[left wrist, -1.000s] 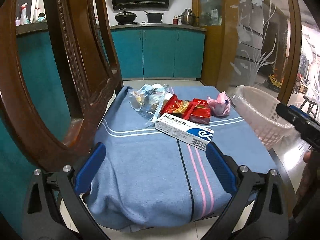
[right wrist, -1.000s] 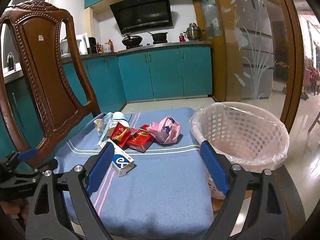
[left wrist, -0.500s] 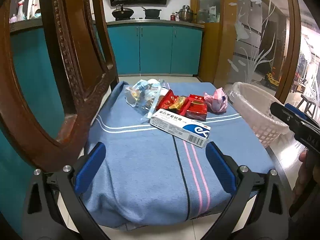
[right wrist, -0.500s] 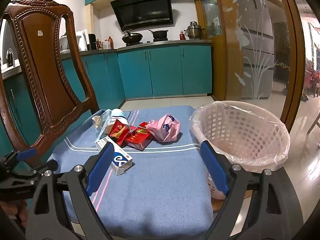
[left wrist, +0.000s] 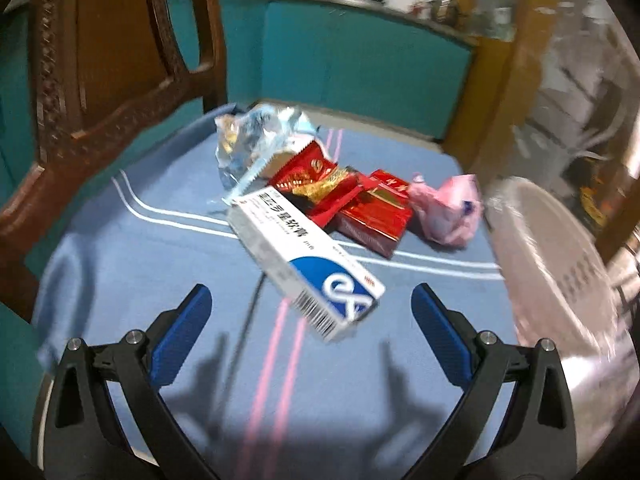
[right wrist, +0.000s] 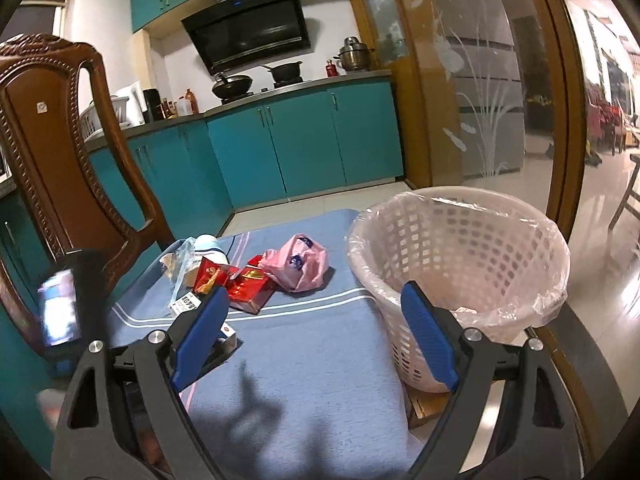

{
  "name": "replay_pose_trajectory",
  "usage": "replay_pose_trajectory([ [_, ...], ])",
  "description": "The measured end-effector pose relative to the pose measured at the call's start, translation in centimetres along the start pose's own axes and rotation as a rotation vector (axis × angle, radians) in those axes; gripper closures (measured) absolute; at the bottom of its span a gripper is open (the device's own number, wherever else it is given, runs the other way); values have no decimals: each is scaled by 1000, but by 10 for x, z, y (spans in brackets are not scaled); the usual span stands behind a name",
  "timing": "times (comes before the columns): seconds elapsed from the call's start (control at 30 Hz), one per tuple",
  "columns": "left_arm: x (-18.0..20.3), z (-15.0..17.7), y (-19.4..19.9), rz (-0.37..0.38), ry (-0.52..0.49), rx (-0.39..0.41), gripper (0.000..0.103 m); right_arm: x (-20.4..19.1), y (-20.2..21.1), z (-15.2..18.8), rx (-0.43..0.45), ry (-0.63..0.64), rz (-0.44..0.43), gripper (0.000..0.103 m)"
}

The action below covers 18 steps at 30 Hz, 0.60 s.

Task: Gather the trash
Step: 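Grasp the white-blue ointment box with the left tool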

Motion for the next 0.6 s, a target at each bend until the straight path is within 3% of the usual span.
replay_pose_trajectory([
  [0.2, 20, -15, -40, -169, 74, -92, 4, 0, 2, 0, 2, 8, -18, 17],
  [0.37, 19, -14, -59, -209, 86, -166, 6, 3, -1, 1, -5, 8, -27, 17],
  [0.43, 14, -17, -57, -184, 78, -163, 20, 5, -1, 0, -6, -2, -29, 17],
  [0.5, 1, -18, -53, -157, 75, -163, 43, 5, -2, -2, -6, -4, -36, 17],
  [0.6, -23, -12, -45, -68, 3, -158, 58, 2, -6, -2, -18, 13, -40, 17],
])
Point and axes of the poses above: each gripper's, at about its wrist camera, not at the fingertips, and y roughly against the way its jaws point, x to its right, z to its underside, the point moved 1 cm from there along -y, roughly the way its jaws point, and after that the axes turned 14 degrees about -z, right-handed, at the moved point
